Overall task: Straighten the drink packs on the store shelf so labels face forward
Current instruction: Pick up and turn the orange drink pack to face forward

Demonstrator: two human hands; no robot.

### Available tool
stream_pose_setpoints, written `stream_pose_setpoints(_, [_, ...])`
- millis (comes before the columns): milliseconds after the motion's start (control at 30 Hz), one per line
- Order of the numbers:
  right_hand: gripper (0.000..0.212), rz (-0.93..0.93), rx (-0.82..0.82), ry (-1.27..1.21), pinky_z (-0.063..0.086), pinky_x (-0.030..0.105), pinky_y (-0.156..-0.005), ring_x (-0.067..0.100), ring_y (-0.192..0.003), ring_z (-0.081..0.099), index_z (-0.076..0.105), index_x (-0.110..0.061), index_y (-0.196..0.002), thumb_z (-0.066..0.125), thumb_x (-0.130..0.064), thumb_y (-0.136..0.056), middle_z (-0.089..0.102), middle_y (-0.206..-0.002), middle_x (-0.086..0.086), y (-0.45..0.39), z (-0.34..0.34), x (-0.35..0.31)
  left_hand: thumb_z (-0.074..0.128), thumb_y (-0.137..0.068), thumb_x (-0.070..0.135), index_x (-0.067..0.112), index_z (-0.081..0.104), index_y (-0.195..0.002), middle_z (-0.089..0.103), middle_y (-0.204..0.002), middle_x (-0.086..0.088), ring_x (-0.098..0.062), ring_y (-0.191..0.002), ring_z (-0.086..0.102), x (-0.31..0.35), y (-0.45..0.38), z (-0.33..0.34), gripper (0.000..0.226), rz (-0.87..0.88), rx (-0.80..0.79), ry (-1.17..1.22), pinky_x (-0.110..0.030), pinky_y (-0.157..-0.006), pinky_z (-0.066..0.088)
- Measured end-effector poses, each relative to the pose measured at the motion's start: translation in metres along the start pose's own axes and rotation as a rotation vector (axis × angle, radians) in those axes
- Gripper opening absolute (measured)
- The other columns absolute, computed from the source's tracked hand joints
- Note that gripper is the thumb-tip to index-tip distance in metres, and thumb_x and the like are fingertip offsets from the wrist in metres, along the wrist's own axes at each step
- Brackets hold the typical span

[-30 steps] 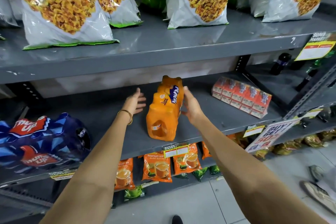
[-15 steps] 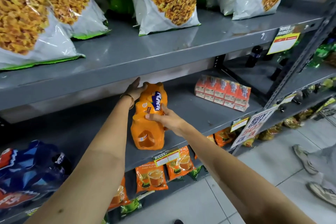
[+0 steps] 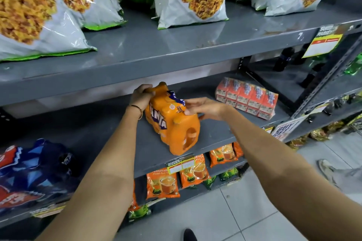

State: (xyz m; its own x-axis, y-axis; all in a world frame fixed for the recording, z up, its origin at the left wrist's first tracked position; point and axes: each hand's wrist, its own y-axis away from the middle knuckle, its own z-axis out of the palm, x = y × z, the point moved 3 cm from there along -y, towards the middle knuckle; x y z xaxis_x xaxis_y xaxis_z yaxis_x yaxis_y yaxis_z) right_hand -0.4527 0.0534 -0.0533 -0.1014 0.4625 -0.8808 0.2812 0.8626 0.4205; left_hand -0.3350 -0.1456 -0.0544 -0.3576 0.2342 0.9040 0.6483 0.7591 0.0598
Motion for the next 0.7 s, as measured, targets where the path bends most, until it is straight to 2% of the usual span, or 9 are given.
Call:
stream_pose_setpoints(67, [0.065,0.004,0.067,0.041,0.045,0.049,-0.104,0.028,-0.128,0.051,0.048,-0.024,-0.140,0.073,-0.031,-0.081,0.053,-0.141,0.004,0.000,-0.016,0.002,0.062,-0.084,0.009,0.006,0.062,-0.115,0.060,-0.127,-0.012,-0.026,-0.117,0.055,-0.007,0.013,-0.008,0.031,0.007,0.058,0.058,-0.030,-0.096,0.042])
stream_pose_setpoints(167, [0.055,0.012,0.226,0.082,0.052,0.039,-0.091,0.025,-0.113,0.057,0.057,-0.019,-0.130,0.073,-0.036,-0.081,0.056,-0.135,0.007,0.001,-0.030,-0.001,0.068,-0.080,0.016,0.008,0.063,-0.111,0.062,-0.123,-0.012,-0.025,-0.111,0.057,-0.022,0.032,-0.019,0.032,-0.005,0.149,0.088,-0.035,-0.097,0.046])
stream_pose_setpoints(300, [0.054,0.001,0.601,0.029,0.056,0.042,-0.088,0.025,-0.093,0.065,0.067,-0.006,-0.112,0.075,-0.045,-0.075,0.069,-0.114,0.012,-0.007,-0.029,-0.010,0.072,-0.078,0.018,0.008,0.060,-0.099,0.060,-0.099,-0.008,-0.020,-0.089,0.055,-0.025,0.063,-0.021,0.026,0.022,0.271,0.090,-0.031,-0.079,0.046])
stream_pose_setpoints(367, [0.060,-0.003,0.777,0.147,0.055,0.038,-0.089,0.030,-0.099,0.067,0.066,-0.004,-0.116,0.070,-0.050,-0.078,0.070,-0.113,0.014,-0.008,-0.020,-0.018,0.074,-0.075,0.024,0.011,0.058,-0.093,0.059,-0.088,-0.004,-0.021,-0.081,0.057,-0.026,0.080,-0.021,0.027,0.027,0.334,0.046,-0.030,-0.071,0.047])
stream_pose_setpoints(433, [0.060,-0.031,0.848,0.196,0.048,0.034,-0.092,0.032,-0.115,0.061,0.059,-0.004,-0.127,0.061,-0.047,-0.086,0.065,-0.126,0.016,-0.007,-0.004,-0.023,0.076,-0.073,0.032,0.011,0.058,-0.097,0.060,-0.086,-0.003,-0.024,-0.081,0.062,-0.028,0.090,-0.021,0.037,0.027,0.359,-0.019,-0.035,-0.073,0.053])
stream_pose_setpoints(467, [0.059,-0.056,0.862,0.167,0.046,0.033,-0.094,0.031,-0.120,0.058,0.055,-0.004,-0.132,0.057,-0.045,-0.089,0.062,-0.131,0.015,-0.006,0.004,-0.022,0.076,-0.072,0.035,0.012,0.057,-0.104,0.061,-0.091,-0.005,-0.026,-0.087,0.063,-0.030,0.093,-0.022,0.043,0.023,0.350,-0.032,-0.037,-0.077,0.054])
stream_pose_setpoints(533, [0.062,-0.098,0.867,0.065,0.042,0.034,-0.100,0.029,-0.128,0.051,0.046,-0.008,-0.140,0.052,-0.046,-0.092,0.055,-0.140,0.013,-0.001,0.018,-0.017,0.074,-0.074,0.038,0.015,0.050,-0.125,0.057,-0.120,-0.010,-0.028,-0.111,0.058,-0.032,0.095,-0.023,0.060,-0.001,0.284,0.006,-0.040,-0.090,0.050])
stream_pose_setpoints(600, [0.064,-0.118,0.809,-0.069,0.038,0.037,-0.107,0.027,-0.136,0.043,0.036,-0.015,-0.147,0.050,-0.047,-0.093,0.045,-0.149,0.009,0.002,0.024,-0.006,0.066,-0.082,0.044,0.022,0.034,-0.143,0.038,-0.147,-0.009,-0.027,-0.131,0.042,-0.031,0.097,-0.019,0.073,-0.052,0.177,0.046,-0.044,-0.103,0.040])
stream_pose_setpoints(700, [0.063,-0.086,0.663,-0.194,0.038,0.043,-0.111,0.028,-0.137,0.042,0.026,-0.026,-0.151,0.047,-0.046,-0.095,0.039,-0.153,0.008,0.004,0.029,0.007,0.045,-0.089,0.056,0.032,0.020,-0.149,0.038,-0.150,-0.006,-0.030,-0.131,0.045,-0.030,0.100,-0.008,0.069,-0.139,0.052,0.160,-0.043,-0.099,0.042])
